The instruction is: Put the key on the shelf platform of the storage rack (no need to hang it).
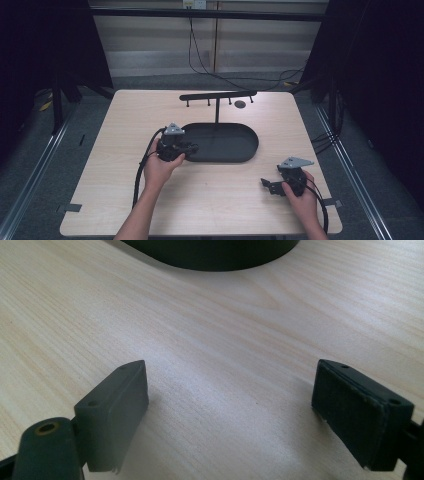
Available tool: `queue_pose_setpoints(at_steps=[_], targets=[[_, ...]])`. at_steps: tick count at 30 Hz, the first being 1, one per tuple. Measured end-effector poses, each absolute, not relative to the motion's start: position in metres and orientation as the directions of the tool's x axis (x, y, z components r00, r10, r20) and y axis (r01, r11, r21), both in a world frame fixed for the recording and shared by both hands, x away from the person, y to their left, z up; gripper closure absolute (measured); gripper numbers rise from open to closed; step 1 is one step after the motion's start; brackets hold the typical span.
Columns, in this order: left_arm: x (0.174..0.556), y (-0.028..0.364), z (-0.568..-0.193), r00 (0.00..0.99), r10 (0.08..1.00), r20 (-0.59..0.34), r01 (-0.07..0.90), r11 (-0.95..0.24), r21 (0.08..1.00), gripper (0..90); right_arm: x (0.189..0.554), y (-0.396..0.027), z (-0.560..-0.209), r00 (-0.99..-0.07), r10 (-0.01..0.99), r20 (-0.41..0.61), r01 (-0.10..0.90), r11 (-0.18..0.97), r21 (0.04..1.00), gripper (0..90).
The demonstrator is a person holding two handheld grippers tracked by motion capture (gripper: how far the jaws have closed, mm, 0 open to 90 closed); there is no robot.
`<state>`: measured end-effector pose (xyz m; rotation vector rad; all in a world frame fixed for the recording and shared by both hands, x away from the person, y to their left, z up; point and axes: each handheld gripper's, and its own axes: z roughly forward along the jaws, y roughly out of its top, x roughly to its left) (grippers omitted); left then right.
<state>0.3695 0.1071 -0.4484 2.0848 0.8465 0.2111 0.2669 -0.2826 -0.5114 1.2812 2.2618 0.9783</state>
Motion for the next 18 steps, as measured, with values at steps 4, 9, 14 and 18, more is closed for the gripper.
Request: queue_pose_setpoints(at_steps=[4,9,14,18], targets=[[0.372,0.105,-0.447,0.751,0.643,-0.151,0.493,-0.394,0.775,61.7,0.267,-0.283,-0.511,-0.524,0.851,0.025,0.600,0.348,0.720,14.5],[0.375,0.099,-0.449,0.745,0.650,-0.152,0.498,-0.391,0.774,61.7,0.267,-0.283,-0.511,-0.523,0.852,0.025,0.601,0.348,0.719,14.5],[0.378,0.095,-0.451,0.741,0.655,-0.145,0.499,-0.392,0.773,61.7,0.267,-0.283,-0.511,-0.523,0.852,0.024,0.601,0.348,0.719,14.5],[0.380,0.091,-0.452,0.733,0.664,-0.148,0.505,-0.386,0.772,61.7,0.267,-0.283,-0.511,-0.523,0.852,0.024,0.601,0.348,0.719,14.5]])
